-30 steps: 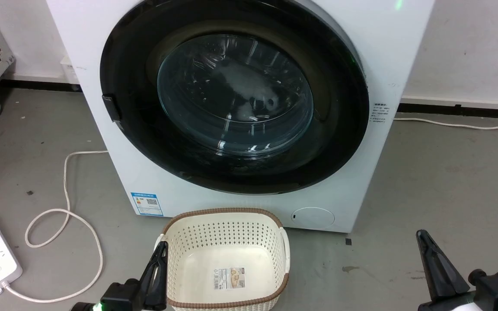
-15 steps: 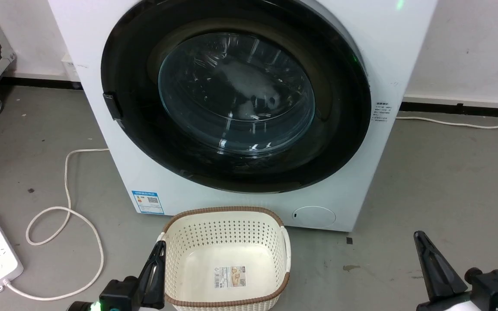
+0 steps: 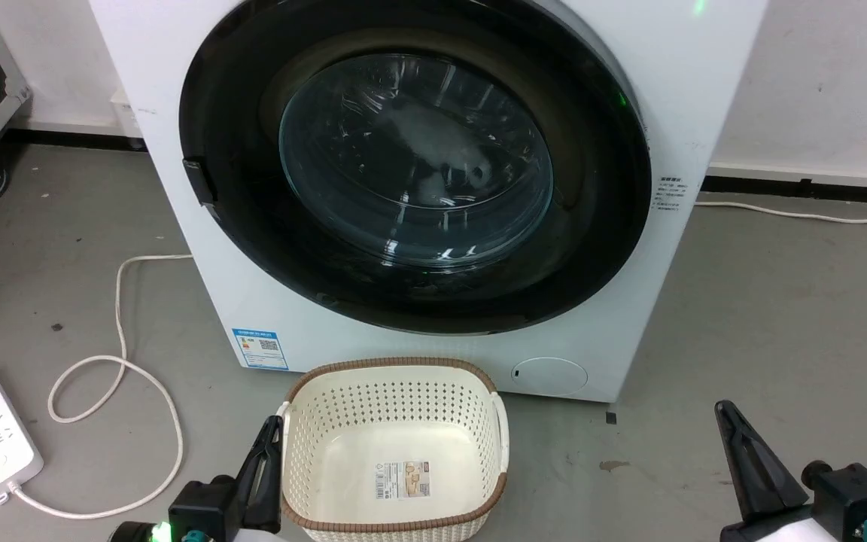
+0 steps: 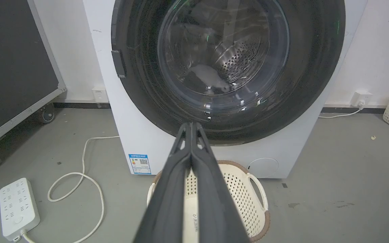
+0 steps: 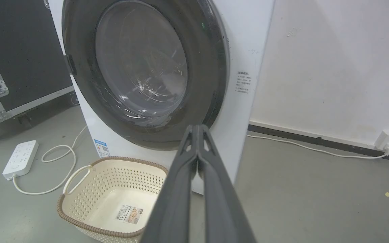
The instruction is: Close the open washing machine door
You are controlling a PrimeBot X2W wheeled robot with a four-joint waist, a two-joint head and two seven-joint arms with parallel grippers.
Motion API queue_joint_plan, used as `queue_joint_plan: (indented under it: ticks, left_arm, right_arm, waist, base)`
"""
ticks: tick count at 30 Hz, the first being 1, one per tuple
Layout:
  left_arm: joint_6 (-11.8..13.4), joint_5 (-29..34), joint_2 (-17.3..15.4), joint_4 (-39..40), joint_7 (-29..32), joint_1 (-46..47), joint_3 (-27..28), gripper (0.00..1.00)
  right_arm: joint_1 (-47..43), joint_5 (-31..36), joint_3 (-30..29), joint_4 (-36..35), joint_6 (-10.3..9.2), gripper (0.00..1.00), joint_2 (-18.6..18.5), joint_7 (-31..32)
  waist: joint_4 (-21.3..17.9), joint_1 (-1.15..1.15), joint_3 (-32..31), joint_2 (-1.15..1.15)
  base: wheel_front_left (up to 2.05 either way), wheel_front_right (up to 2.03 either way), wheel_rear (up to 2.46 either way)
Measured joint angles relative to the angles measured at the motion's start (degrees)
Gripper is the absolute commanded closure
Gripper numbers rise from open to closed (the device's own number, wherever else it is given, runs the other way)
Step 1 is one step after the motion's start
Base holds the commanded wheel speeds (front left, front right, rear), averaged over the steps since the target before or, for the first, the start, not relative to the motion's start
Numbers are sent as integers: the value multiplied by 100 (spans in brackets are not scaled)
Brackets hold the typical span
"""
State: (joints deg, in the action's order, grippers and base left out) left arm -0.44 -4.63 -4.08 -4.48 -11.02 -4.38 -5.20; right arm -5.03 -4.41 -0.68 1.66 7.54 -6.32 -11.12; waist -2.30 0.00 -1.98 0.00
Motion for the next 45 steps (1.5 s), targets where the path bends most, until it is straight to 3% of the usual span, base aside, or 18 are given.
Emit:
queue_joint_plan:
  ticks: [45]
  left_arm:
    - [3,207,65,211,546,199,237,100]
  right_arm:
    - [215,194,32,-62,-1,100,148,548]
  waist:
    - [113,0,97,0]
  base:
    - [0,0,0]
